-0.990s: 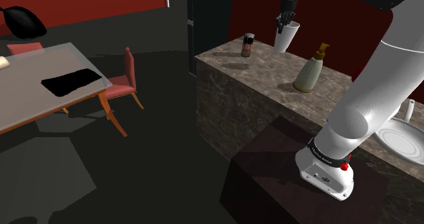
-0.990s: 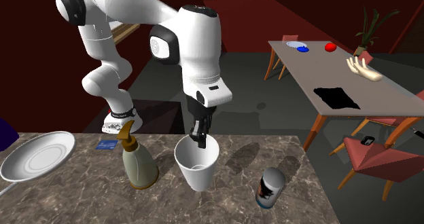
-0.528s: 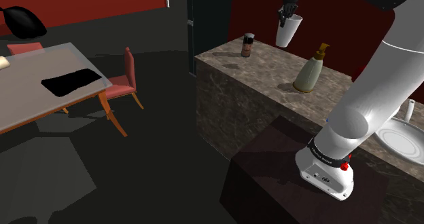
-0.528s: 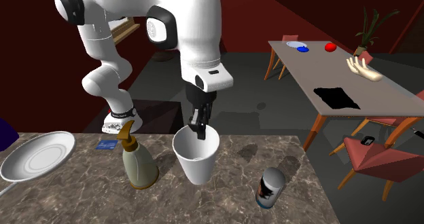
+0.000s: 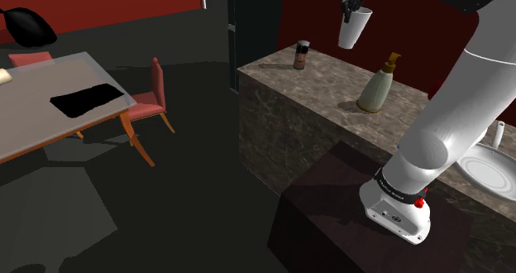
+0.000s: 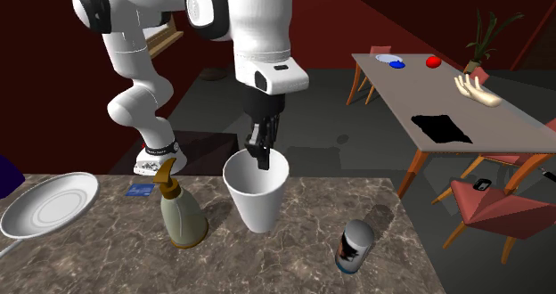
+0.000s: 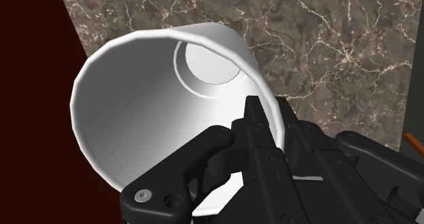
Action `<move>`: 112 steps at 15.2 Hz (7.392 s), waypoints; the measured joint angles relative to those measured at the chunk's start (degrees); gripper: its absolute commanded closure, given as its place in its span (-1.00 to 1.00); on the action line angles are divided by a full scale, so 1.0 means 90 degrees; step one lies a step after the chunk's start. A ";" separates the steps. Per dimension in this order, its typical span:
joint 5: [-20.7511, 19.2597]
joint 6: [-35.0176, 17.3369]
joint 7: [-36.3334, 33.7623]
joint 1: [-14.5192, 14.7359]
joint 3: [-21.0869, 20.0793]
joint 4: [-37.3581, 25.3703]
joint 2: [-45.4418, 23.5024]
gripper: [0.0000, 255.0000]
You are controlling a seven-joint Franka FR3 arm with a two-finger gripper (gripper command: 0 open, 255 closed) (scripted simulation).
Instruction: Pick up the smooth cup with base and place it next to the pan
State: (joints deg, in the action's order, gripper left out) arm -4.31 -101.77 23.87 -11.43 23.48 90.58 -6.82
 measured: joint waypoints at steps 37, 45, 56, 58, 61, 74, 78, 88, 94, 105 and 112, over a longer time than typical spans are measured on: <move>-0.1662 0.0002 0.3191 -0.1571 0.1988 0.2440 0.3398 1.00; -0.1733 0.0014 0.4421 -0.1765 0.2977 0.2038 0.3336 1.00; -0.0898 -0.0032 0.6663 -0.0980 0.5725 0.0780 0.2278 1.00; -0.0497 -0.0003 0.7206 0.0259 0.7416 0.0318 0.1894 1.00; -0.1103 0.0185 0.7154 0.1700 0.8729 -0.0271 0.2557 1.00; -0.2503 0.0685 0.7484 0.3325 1.0123 -0.2009 0.4287 1.00; -0.2480 0.0307 0.7463 0.3093 1.0080 -0.1537 0.4251 1.00; -0.2580 -0.0510 0.7340 0.2836 1.0110 -0.0659 0.4314 1.00; -0.2681 -0.0990 0.7269 0.2711 1.0166 -0.0169 0.4379 1.00; -0.3007 -0.1739 0.7069 0.2771 1.0438 0.0416 0.4662 1.00; -0.3191 -0.2095 0.6962 0.2819 1.0599 0.0671 0.4813 1.00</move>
State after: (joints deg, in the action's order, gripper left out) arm -33.02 -120.62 86.53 13.94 118.87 96.62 36.50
